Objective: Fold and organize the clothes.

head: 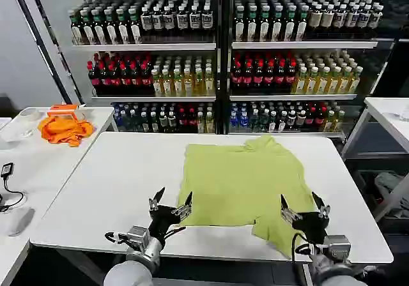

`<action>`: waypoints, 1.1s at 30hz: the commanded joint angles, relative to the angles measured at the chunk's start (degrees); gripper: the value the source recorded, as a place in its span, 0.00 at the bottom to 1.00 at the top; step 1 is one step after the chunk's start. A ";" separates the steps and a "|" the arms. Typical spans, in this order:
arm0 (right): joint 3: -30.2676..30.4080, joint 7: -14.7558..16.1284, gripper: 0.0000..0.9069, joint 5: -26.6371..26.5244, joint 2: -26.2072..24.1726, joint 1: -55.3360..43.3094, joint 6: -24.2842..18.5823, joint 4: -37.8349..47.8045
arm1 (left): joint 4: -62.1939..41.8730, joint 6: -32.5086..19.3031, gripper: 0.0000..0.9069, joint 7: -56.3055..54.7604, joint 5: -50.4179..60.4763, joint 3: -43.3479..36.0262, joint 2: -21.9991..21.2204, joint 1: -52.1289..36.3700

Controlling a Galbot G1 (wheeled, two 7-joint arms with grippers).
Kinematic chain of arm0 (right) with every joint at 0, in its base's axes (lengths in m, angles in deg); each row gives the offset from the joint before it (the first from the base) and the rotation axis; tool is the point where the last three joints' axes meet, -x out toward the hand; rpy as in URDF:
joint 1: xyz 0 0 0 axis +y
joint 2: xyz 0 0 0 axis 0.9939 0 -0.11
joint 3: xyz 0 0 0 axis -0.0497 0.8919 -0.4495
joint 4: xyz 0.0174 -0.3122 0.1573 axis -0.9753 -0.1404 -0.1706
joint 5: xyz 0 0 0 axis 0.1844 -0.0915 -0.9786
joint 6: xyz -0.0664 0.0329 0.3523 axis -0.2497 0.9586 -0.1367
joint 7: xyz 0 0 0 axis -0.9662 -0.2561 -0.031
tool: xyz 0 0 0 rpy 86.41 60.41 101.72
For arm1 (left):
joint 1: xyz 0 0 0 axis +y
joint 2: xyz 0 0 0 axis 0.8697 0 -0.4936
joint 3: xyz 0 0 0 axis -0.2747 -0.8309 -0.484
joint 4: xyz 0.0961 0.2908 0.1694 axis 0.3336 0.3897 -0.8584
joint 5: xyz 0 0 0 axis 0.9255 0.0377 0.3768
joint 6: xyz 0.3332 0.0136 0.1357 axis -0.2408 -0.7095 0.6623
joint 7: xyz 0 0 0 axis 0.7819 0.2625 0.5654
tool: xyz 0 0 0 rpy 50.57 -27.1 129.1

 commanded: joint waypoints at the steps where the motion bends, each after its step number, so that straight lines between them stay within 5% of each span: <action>1: -0.92 -0.37 1.00 -0.46 -1.61 5.90 3.22 -1.96 | 0.45 8.14 1.00 -0.17 -3.59 0.34 2.64 0.77; 21: 2.89 -1.31 1.00 -0.27 1.36 7.89 2.64 1.91 | -6.86 8.18 1.00 -0.77 -3.75 -2.26 2.71 -3.24; 23: 3.28 -1.52 0.71 -0.39 1.73 7.06 2.55 2.20 | -7.49 8.19 0.53 -0.81 -3.70 -2.34 2.47 -3.46; 24: 3.34 -1.55 0.36 -0.43 1.75 6.94 2.55 2.20 | -7.61 8.20 0.21 -0.80 -3.66 -2.36 2.44 -3.49; 25: 3.50 -1.69 0.08 -0.66 1.91 6.59 2.55 2.33 | -7.73 8.21 0.04 -0.79 -3.64 -2.39 2.41 -3.50; 26: 3.51 -1.68 0.00 -0.79 1.95 6.45 2.54 2.38 | -7.84 8.22 0.03 -0.74 -3.67 -2.45 2.40 -3.44; 33: 3.82 -2.32 0.00 -2.20 2.19 5.95 1.73 2.83 | -7.32 8.21 0.02 1.29 -4.87 -2.87 2.57 -2.51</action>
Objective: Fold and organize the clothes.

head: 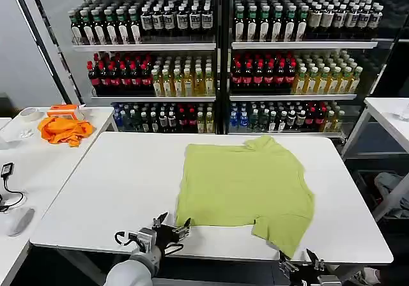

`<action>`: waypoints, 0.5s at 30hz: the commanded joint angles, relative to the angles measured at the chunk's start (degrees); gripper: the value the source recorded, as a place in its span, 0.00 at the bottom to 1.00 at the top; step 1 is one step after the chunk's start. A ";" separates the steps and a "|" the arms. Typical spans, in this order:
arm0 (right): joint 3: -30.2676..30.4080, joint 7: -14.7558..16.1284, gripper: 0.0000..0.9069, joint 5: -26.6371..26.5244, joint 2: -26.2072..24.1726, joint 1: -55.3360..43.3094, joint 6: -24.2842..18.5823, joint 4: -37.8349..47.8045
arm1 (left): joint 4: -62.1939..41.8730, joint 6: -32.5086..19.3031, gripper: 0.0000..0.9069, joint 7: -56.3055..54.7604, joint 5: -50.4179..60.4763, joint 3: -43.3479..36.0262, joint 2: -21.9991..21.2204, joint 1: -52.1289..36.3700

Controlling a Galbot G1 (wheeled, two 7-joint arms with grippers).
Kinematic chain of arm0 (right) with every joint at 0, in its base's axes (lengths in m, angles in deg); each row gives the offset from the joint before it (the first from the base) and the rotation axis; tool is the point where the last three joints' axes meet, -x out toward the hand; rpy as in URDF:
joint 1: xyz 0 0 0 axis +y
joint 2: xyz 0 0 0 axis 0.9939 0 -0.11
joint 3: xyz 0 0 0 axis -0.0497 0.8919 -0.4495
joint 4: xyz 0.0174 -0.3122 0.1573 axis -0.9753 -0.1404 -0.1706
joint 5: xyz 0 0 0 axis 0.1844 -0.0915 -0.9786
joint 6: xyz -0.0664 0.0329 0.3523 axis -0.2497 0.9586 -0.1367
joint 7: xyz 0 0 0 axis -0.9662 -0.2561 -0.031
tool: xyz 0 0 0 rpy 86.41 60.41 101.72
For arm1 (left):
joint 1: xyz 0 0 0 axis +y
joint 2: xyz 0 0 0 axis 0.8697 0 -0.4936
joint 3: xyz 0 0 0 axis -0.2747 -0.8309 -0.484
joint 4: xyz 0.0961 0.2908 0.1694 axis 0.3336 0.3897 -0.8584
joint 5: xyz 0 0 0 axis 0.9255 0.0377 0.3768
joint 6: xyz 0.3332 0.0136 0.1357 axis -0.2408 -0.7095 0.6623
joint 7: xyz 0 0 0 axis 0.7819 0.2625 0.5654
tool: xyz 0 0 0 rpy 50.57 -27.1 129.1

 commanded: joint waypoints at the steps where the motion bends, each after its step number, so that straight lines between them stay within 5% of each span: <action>1: 0.39 -0.04 0.00 -0.01 0.09 0.12 0.04 0.34 | -0.79 0.63 0.02 0.97 -0.66 -0.11 0.12 -0.05; 15: 0.32 0.11 0.00 -0.71 0.05 0.13 -0.95 -0.54 | 0.15 0.58 0.02 3.15 -2.12 0.56 0.02 1.13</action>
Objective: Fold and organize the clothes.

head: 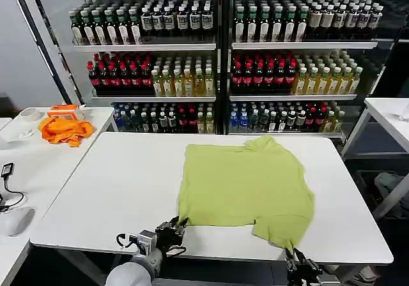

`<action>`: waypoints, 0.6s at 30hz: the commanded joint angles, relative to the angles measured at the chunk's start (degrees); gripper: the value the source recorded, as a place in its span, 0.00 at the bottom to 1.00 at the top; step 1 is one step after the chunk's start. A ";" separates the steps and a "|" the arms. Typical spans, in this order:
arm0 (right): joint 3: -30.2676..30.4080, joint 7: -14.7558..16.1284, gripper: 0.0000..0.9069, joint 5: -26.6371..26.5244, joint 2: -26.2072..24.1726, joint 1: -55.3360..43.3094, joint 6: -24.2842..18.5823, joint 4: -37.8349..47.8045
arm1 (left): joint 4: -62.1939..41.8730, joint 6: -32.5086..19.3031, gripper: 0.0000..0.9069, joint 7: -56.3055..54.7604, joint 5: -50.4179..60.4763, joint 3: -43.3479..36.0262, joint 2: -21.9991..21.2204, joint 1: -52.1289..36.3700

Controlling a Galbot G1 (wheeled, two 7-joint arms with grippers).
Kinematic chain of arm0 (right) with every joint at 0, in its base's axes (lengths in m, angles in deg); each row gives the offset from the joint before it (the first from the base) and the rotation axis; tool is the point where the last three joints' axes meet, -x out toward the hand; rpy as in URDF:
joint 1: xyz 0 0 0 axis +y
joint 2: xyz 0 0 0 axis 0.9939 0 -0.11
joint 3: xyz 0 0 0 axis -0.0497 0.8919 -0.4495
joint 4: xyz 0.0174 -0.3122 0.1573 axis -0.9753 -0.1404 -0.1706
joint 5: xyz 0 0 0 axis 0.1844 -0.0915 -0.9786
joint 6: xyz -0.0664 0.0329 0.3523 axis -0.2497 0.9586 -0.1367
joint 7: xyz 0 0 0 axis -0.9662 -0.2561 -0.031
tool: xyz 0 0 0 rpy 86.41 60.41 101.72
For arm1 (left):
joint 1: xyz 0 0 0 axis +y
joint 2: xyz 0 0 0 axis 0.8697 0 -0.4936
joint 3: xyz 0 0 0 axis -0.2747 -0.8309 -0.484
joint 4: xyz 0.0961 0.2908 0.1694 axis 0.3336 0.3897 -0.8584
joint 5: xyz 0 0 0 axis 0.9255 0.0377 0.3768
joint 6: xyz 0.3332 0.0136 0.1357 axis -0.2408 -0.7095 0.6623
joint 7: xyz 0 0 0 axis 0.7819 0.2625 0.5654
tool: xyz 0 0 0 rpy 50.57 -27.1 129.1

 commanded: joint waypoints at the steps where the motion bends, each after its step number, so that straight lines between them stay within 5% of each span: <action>1: 0.50 -0.08 0.00 -0.08 0.31 -0.39 0.22 0.30 | 0.00 0.38 0.02 0.50 -0.36 -0.03 -0.01 0.15; 18: -2.87 0.38 0.00 -0.21 -0.70 3.07 -1.32 -5.34 | 5.43 -1.40 0.02 1.78 -7.70 3.99 0.46 2.28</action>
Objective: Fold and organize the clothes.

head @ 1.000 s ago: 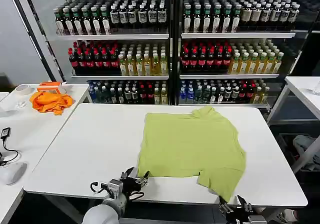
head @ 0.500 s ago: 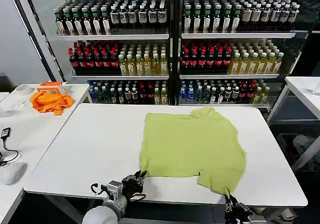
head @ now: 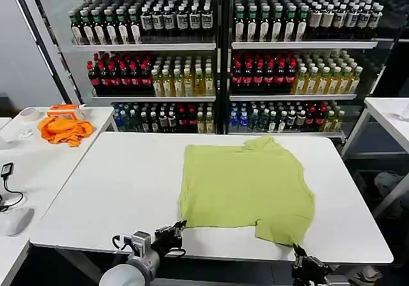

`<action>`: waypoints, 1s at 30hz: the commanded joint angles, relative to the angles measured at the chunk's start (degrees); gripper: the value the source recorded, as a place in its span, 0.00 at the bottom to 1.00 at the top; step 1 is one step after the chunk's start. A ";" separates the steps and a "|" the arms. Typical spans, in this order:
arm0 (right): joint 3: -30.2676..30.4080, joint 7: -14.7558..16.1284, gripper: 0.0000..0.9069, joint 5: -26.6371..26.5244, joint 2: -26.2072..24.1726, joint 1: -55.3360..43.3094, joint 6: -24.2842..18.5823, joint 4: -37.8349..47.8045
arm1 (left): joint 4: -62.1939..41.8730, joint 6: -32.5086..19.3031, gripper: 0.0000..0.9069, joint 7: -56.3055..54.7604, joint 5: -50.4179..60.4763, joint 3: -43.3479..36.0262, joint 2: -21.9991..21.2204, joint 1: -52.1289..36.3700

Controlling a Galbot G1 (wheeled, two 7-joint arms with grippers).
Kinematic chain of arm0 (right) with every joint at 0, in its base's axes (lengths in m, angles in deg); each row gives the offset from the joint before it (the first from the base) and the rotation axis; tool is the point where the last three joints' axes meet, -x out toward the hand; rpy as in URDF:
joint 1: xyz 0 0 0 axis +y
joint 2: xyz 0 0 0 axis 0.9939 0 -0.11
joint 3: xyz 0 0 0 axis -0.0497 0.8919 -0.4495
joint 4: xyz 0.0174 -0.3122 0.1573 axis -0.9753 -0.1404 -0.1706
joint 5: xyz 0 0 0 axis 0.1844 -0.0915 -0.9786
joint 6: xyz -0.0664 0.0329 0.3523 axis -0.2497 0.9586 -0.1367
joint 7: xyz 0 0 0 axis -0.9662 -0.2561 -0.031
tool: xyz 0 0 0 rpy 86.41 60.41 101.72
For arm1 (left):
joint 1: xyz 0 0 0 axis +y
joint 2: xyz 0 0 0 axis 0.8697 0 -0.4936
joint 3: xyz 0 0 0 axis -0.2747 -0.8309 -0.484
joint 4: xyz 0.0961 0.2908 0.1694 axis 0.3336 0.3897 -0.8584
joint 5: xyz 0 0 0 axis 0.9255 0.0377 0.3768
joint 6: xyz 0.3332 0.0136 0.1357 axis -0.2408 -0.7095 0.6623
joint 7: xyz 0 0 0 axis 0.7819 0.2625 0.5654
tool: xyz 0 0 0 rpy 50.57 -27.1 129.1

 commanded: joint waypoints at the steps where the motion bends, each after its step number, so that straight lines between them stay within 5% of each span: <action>1: -0.20 -0.09 0.00 -0.20 0.35 0.44 0.11 -1.25 | 2.00 -0.47 0.02 0.29 -2.04 0.94 -0.07 0.31; 14: -7.42 0.36 0.00 -0.94 -2.04 5.16 -0.88 -8.63 | 8.78 -0.48 0.02 -0.08 -6.19 6.73 2.62 4.73; 15: -7.27 0.32 0.10 -0.90 -2.00 4.72 -0.94 -7.76 | 8.40 -0.54 0.02 -0.14 -6.13 6.62 2.57 4.68; 16: -7.01 0.20 0.39 -0.81 -1.96 4.29 -0.93 -7.18 | 7.92 -0.62 0.02 -0.17 -6.00 6.44 2.34 4.64; 17: -6.13 0.06 1.00 -0.36 -1.75 3.77 -0.94 -5.60 | 7.47 -0.70 0.02 -0.27 -5.75 6.22 2.07 4.61; 30: 1.45 -0.57 1.00 -0.44 0.75 -2.72 1.54 5.69 | 4.01 -1.38 0.02 -0.36 -1.58 5.64 1.27 4.26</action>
